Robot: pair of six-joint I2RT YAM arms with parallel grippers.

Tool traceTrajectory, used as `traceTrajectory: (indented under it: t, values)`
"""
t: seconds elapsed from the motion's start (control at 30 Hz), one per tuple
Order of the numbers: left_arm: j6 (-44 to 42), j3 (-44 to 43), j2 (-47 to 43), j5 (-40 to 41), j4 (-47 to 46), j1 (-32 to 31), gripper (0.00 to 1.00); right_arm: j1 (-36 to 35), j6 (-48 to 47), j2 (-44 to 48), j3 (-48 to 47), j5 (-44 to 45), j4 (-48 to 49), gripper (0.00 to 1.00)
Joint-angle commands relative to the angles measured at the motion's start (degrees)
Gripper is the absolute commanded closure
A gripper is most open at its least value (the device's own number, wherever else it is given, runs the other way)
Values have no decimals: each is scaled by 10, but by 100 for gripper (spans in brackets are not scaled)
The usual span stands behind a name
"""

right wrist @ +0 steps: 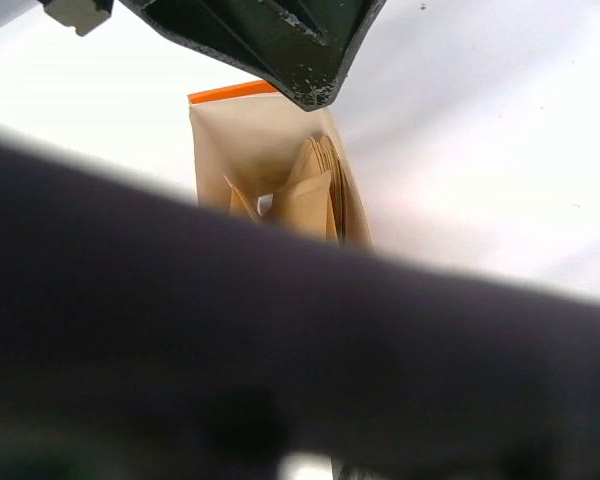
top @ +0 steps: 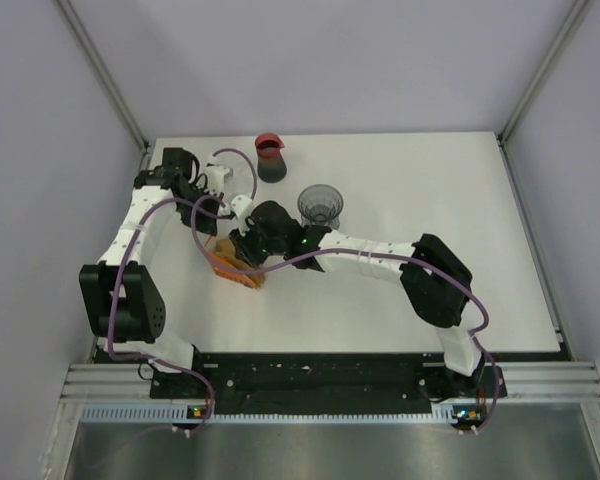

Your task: Place the coffee filter in the dripper

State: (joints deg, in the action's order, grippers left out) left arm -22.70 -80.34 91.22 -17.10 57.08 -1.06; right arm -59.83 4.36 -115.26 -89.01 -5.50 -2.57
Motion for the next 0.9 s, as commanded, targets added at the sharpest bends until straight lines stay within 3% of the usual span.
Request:
traceTrajectory:
  t: [0.0,0.13,0.47,0.73,0.87]
  values:
    - [-5,4,-15,-14,8,3,100,-1,8,4,-23,11,16,73]
    - [-4,4,-15,-13,8,3,100,-1,8,-6,-36,-16,5,76]
    - [-6,7,-16,-14,8,2,100,-1,25,69,31,-43,86,71]
    - [-6,6,-14,-16,12,3,100,-12,47,38,18,-72,91,68]
    - [-6,6,-14,-14,15,3,100,-12,60,4,-17,-55,54,75]
